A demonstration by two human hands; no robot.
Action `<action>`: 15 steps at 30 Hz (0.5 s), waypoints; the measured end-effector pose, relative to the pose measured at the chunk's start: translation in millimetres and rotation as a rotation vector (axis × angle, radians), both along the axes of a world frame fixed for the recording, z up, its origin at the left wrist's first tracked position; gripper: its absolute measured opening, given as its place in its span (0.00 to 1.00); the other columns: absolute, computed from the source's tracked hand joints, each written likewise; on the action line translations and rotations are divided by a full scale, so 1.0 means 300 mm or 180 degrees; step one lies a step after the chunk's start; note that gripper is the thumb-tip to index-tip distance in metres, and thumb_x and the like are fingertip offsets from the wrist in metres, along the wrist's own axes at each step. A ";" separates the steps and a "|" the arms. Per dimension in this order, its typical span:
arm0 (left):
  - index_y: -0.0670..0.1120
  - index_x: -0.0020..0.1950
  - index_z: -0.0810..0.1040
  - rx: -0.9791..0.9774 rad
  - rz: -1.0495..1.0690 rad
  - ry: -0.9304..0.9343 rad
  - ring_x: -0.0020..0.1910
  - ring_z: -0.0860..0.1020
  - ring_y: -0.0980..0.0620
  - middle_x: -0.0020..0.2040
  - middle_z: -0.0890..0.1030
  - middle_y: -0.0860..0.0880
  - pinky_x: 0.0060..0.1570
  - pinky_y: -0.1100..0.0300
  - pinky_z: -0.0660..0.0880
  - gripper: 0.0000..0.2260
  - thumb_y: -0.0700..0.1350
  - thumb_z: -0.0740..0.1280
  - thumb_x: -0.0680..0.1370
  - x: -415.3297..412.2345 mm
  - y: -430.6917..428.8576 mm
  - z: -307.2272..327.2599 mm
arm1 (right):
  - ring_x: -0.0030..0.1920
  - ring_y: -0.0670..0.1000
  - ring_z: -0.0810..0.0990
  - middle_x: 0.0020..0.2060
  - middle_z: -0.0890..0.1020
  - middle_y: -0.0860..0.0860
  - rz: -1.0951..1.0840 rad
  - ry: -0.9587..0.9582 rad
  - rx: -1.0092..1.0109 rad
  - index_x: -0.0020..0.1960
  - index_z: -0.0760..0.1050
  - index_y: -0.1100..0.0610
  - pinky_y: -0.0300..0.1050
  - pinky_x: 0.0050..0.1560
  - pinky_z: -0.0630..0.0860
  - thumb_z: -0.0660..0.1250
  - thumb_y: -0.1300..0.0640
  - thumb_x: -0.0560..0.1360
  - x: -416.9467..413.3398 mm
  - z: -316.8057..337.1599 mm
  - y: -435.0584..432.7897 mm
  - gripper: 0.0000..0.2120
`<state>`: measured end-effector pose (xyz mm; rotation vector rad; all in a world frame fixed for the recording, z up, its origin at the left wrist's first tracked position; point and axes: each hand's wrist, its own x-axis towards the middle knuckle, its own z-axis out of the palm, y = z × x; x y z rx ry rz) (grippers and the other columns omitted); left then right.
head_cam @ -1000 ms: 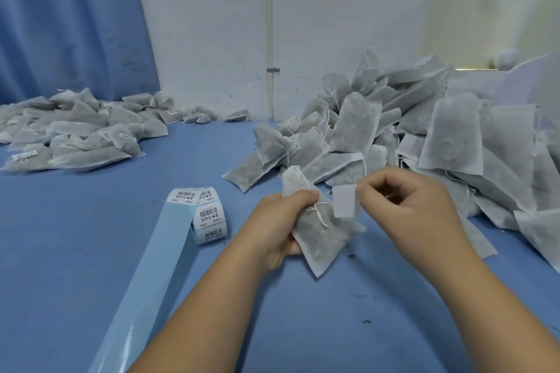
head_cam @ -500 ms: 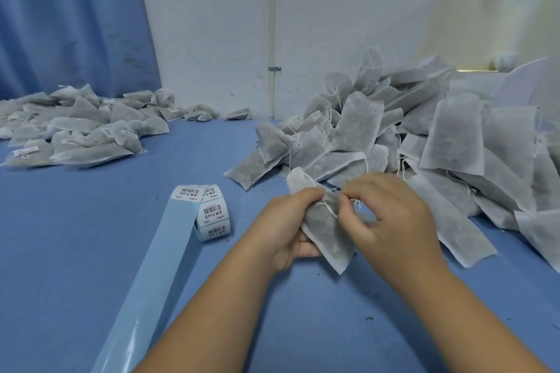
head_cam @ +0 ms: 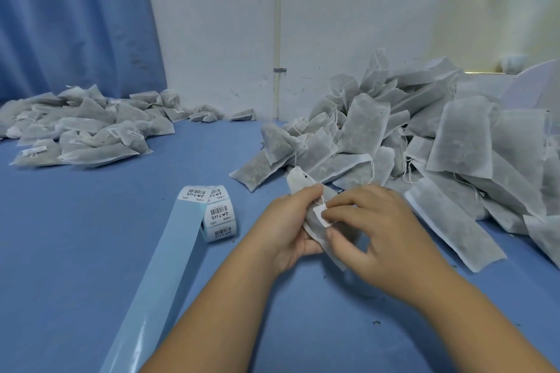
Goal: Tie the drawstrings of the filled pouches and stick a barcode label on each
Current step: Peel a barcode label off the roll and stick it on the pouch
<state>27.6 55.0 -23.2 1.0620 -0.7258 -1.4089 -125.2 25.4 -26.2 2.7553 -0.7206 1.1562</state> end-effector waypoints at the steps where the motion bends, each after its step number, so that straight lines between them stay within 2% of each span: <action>1: 0.37 0.60 0.77 -0.0031 -0.0022 0.0033 0.44 0.84 0.44 0.46 0.84 0.41 0.41 0.50 0.83 0.14 0.47 0.64 0.82 0.002 0.000 0.000 | 0.47 0.51 0.79 0.45 0.83 0.45 0.0024 -0.0037 0.0086 0.46 0.85 0.54 0.50 0.51 0.73 0.69 0.54 0.70 -0.001 -0.001 0.000 0.09; 3: 0.36 0.62 0.77 -0.0116 -0.0063 0.0004 0.47 0.85 0.44 0.49 0.85 0.39 0.43 0.50 0.83 0.17 0.48 0.65 0.81 0.006 0.001 -0.001 | 0.49 0.46 0.77 0.45 0.83 0.43 0.0089 -0.0326 0.0417 0.45 0.85 0.53 0.39 0.56 0.70 0.70 0.56 0.71 -0.002 -0.001 0.001 0.07; 5: 0.36 0.62 0.77 -0.0226 -0.0136 -0.0105 0.51 0.84 0.43 0.52 0.85 0.40 0.49 0.48 0.82 0.17 0.48 0.67 0.80 0.006 0.002 -0.005 | 0.49 0.42 0.77 0.44 0.83 0.40 0.0067 -0.0863 0.0963 0.44 0.85 0.50 0.30 0.53 0.68 0.71 0.61 0.72 -0.002 0.003 0.000 0.07; 7: 0.37 0.64 0.77 -0.0356 -0.0279 -0.0236 0.56 0.83 0.41 0.57 0.83 0.39 0.56 0.45 0.80 0.16 0.45 0.69 0.79 0.001 0.004 -0.010 | 0.49 0.41 0.78 0.42 0.82 0.39 -0.0081 -0.1359 0.1546 0.43 0.83 0.46 0.31 0.49 0.71 0.71 0.61 0.72 -0.006 0.006 -0.007 0.10; 9: 0.39 0.64 0.77 -0.0486 -0.0446 -0.0376 0.58 0.82 0.40 0.58 0.83 0.39 0.59 0.42 0.78 0.17 0.41 0.71 0.77 -0.007 0.006 -0.015 | 0.47 0.38 0.79 0.42 0.82 0.36 -0.0301 -0.1607 0.2059 0.42 0.81 0.42 0.32 0.45 0.72 0.71 0.57 0.73 -0.013 0.010 -0.022 0.09; 12: 0.40 0.64 0.77 -0.0646 -0.0503 -0.0448 0.57 0.82 0.42 0.58 0.83 0.40 0.55 0.47 0.80 0.20 0.37 0.71 0.71 -0.021 0.004 -0.023 | 0.44 0.37 0.80 0.42 0.84 0.39 -0.0387 -0.1742 0.2762 0.45 0.81 0.45 0.31 0.40 0.72 0.71 0.53 0.74 -0.025 0.010 -0.044 0.03; 15: 0.39 0.62 0.77 -0.0767 -0.0406 -0.0395 0.55 0.83 0.43 0.56 0.84 0.39 0.51 0.51 0.81 0.22 0.33 0.71 0.68 -0.035 0.002 -0.033 | 0.39 0.38 0.80 0.38 0.84 0.40 -0.0328 -0.1797 0.2983 0.43 0.82 0.48 0.30 0.37 0.72 0.71 0.52 0.75 -0.031 0.010 -0.052 0.02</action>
